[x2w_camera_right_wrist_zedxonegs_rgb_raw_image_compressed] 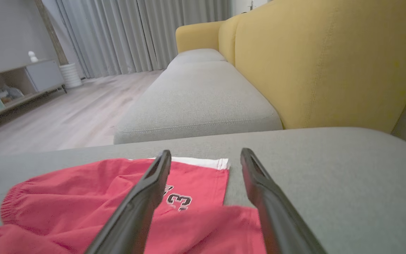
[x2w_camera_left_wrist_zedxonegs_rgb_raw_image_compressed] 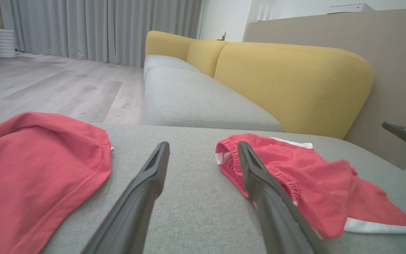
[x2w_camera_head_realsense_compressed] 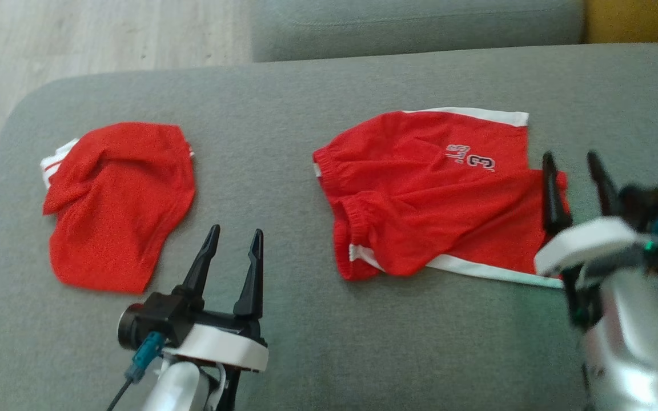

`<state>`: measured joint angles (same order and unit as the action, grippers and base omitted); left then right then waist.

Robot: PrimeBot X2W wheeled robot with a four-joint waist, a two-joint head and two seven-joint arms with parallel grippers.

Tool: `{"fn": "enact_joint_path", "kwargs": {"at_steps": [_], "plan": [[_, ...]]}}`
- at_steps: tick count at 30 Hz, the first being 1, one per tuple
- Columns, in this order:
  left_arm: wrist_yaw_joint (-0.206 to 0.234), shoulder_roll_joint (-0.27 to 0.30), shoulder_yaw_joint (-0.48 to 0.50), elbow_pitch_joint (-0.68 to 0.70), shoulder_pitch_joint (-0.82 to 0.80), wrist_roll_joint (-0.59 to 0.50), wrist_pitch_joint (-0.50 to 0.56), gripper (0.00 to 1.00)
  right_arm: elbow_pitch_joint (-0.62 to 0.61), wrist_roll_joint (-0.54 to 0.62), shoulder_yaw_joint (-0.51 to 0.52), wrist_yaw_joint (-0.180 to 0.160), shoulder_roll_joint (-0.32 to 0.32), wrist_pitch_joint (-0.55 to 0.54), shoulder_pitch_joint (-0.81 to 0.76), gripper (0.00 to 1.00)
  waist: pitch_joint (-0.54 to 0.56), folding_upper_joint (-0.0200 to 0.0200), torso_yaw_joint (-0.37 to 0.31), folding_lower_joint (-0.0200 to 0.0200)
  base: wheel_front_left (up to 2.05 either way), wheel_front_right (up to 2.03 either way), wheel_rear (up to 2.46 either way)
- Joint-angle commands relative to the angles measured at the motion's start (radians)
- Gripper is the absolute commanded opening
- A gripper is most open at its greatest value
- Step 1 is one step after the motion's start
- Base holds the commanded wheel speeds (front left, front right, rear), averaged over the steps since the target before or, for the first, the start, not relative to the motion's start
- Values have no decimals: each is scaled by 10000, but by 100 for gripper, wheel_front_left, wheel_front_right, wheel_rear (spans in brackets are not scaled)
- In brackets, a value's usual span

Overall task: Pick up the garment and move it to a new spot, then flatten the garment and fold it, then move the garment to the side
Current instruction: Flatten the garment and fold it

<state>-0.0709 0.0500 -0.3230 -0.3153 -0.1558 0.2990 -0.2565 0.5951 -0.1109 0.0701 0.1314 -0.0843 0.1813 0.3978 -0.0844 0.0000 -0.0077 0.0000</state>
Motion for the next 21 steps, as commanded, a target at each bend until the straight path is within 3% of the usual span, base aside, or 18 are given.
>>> {"fn": "enact_joint_path", "kwargs": {"at_steps": [1, 10, 21], "plan": [[29, 3, 336, 352, -180, -47, -53, 100, -473, -192, -287, -7, 71, 199, -168, 100, 126, 0, -209, 0, 0, 0, 0], [-64, 3, 344, 213, -120, -202, -53, 100, -2240, -467, -902, -7, 331, 746, -2744, 100, 172, 0, -782, 0, 0, 0, 0], [-492, 40, -945, -846, -884, -361, 324, 100, -2588, -849, -901, -7, 339, 799, -2870, 100, 10, 0, -1201, 0, 0, 0, 0]]}}
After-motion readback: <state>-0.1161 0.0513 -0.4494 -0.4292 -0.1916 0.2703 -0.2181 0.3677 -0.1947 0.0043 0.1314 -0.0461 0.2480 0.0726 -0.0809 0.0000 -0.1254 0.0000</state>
